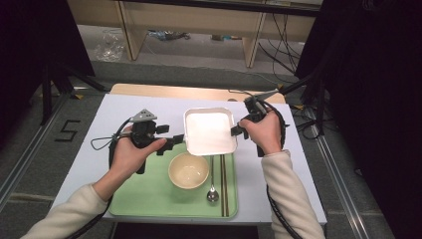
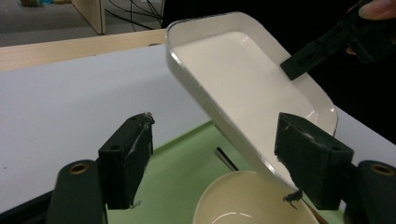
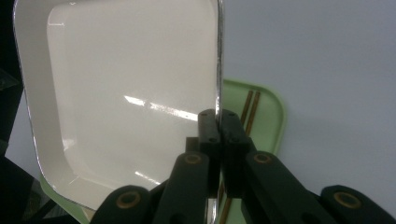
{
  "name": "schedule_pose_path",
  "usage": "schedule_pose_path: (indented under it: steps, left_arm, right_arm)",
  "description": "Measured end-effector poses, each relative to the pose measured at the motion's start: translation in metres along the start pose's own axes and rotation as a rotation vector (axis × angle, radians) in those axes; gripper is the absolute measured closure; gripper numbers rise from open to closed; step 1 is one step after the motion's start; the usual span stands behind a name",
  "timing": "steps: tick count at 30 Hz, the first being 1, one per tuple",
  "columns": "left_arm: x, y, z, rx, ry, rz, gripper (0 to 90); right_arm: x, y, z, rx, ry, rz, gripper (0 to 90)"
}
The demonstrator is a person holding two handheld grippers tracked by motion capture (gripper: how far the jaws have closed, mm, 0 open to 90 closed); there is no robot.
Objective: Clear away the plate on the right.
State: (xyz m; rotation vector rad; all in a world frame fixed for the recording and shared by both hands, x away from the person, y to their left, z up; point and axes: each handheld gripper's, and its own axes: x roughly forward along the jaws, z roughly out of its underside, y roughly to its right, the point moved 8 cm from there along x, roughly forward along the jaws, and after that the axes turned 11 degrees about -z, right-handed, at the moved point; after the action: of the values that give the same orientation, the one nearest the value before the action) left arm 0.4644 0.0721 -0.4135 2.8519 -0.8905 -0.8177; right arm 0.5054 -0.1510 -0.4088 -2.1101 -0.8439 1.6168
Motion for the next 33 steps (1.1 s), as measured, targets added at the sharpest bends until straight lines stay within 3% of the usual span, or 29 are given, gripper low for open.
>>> schedule_pose_path:
  steps: [1, 2, 6, 8, 9, 13, 16, 18, 19, 22, 23, 25, 27, 28, 29, 31, 32, 33]
  left_arm:
    - [0.003, 0.002, -0.001, 0.0, -0.003, -0.002, 27.8]
    - [0.005, 0.003, -0.001, 0.004, -0.014, -0.005, 28.1]
    - [0.015, 0.004, 0.005, -0.006, -0.075, -0.006, 28.6]
    - [0.019, 0.002, 0.007, -0.017, -0.083, -0.016, 31.9]
    - [0.02, 0.002, 0.008, -0.022, -0.086, -0.014, 33.9]
    - [0.021, 0.001, 0.009, -0.031, -0.09, -0.012, 43.4]
    - [0.019, -0.001, 0.005, -0.042, -0.069, -0.01, 50.4]
    - [0.018, -0.001, 0.002, -0.046, -0.061, -0.014, 52.3]
    - [0.017, -0.002, 0.001, -0.042, -0.058, -0.017, 52.5]
    - [0.015, -0.003, -0.002, -0.069, -0.053, -0.014, 54.5]
    - [0.014, -0.004, -0.003, -0.068, -0.052, -0.013, 55.2]
    - [0.013, -0.005, -0.005, -0.082, -0.048, -0.015, 56.6]
    - [0.011, -0.008, -0.007, -0.094, -0.03, -0.022, 60.5]
    - [0.01, -0.009, -0.009, -0.095, -0.016, -0.029, 62.3]
    - [0.008, -0.011, -0.011, -0.097, -0.008, -0.035, 63.9]
    - [0.005, -0.012, -0.014, -0.098, 0.013, -0.047, 67.3]
    - [0.004, -0.013, -0.015, -0.1, 0.02, -0.049, 69.0]
    - [0.003, -0.015, -0.017, -0.098, 0.028, -0.051, 70.6]
  right_arm:
    - [0.002, -0.002, 0.001, -0.016, -0.007, 0.002, 89.9]
    - [0.005, 0.001, -0.003, -0.097, 0.017, 0.0, 89.9]
    - [0.01, -0.008, 0.0, -0.118, 0.008, 0.001, 89.9]
    - [0.011, -0.011, 0.002, -0.099, 0.003, 0.012, 89.8]
    - [0.012, -0.011, 0.001, -0.128, 0.011, 0.012, 89.9]
    - [0.013, -0.016, 0.002, -0.136, 0.016, 0.012, 89.8]
    - [0.011, -0.024, 0.005, -0.104, 0.017, 0.025, 89.8]
    - [0.012, -0.025, 0.004, -0.139, 0.035, 0.022, 89.8]
    - [0.011, -0.026, 0.004, -0.127, 0.043, 0.034, 89.8]
    - [0.009, -0.029, 0.003, -0.165, 0.065, 0.037, 89.8]
    - [0.009, -0.035, 0.005, -0.114, 0.075, 0.034, 89.8]
    - [0.008, -0.035, 0.004, -0.156, 0.084, 0.049, 89.8]
    - [0.01, -0.039, 0.006, -0.122, 0.078, 0.051, 89.8]
    - [0.01, -0.037, 0.005, -0.163, 0.085, 0.042, 89.8]
    - [0.01, -0.04, 0.007, -0.132, 0.071, 0.036, 89.7]
    - [0.013, -0.04, 0.006, -0.159, 0.077, 0.036, 89.7]
    - [0.014, -0.042, 0.007, -0.139, 0.071, 0.037, 89.7]
    - [0.015, -0.042, 0.007, -0.155, 0.076, 0.036, 89.7]
